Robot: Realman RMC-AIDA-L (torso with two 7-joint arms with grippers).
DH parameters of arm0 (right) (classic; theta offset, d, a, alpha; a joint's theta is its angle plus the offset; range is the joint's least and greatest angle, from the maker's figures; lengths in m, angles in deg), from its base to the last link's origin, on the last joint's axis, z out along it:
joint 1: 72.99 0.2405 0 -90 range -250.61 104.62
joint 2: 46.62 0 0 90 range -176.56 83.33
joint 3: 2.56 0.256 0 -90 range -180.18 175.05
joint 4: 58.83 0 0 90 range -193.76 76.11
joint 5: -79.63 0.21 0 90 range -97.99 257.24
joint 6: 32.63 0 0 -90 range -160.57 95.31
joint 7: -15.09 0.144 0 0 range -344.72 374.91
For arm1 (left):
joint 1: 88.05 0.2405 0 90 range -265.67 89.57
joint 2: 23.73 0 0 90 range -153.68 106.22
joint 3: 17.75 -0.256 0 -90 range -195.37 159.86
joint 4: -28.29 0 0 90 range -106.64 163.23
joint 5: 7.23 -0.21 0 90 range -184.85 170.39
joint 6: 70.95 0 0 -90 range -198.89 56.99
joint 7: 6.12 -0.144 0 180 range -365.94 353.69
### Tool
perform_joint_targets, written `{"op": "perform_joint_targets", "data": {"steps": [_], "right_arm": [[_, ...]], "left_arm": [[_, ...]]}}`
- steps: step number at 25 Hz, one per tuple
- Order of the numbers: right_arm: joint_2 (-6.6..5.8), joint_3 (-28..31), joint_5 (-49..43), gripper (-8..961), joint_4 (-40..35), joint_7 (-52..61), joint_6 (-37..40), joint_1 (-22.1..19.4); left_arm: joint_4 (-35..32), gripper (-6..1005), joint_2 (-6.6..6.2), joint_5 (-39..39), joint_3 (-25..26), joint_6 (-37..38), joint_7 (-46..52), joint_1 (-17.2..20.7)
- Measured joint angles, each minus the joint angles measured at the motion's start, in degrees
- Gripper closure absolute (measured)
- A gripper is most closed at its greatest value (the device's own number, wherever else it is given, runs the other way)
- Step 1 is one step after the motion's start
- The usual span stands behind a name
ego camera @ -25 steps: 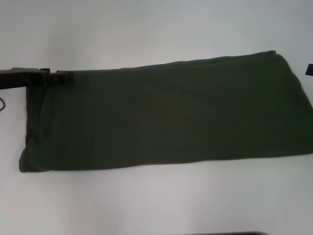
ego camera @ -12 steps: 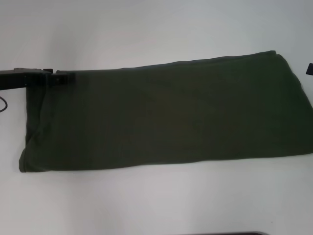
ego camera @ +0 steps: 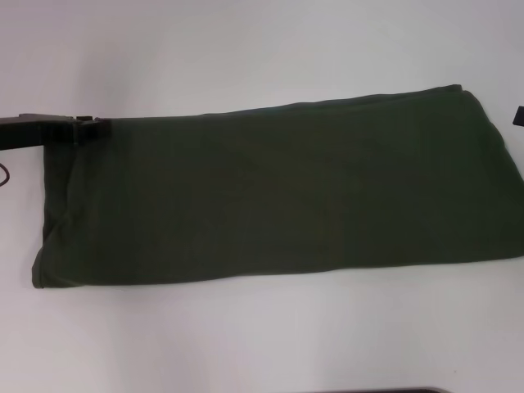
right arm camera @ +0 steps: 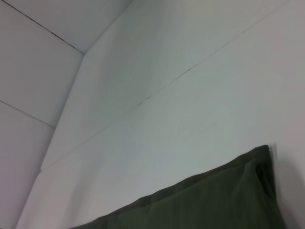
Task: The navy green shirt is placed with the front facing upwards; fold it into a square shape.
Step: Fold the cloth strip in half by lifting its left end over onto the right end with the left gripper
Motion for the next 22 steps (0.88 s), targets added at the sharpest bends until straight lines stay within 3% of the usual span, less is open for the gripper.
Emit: {"op": "perform_joint_targets", "data": {"steps": [10,15,22], "right_arm": [[0.08,0.0,0.0,218,-0.1,-0.1,-0.1,-0.4],[0.09,0.1,0.0,217,-0.1,-0.3,-0.2,-0.4],[0.09,0.1,0.0,217,0.0,-0.5,-0.5,-0.4]], "left_arm": [[0.0,869,0.01,-0.2,-1.5,0.0,-0.2,-0.1],[-0.4,950,0.07,0.3,-1.3,0.4,-0.1,-0.1],[-2.1,949,-0.02,0.8,0.0,3.8,-0.2,0.7]]}}
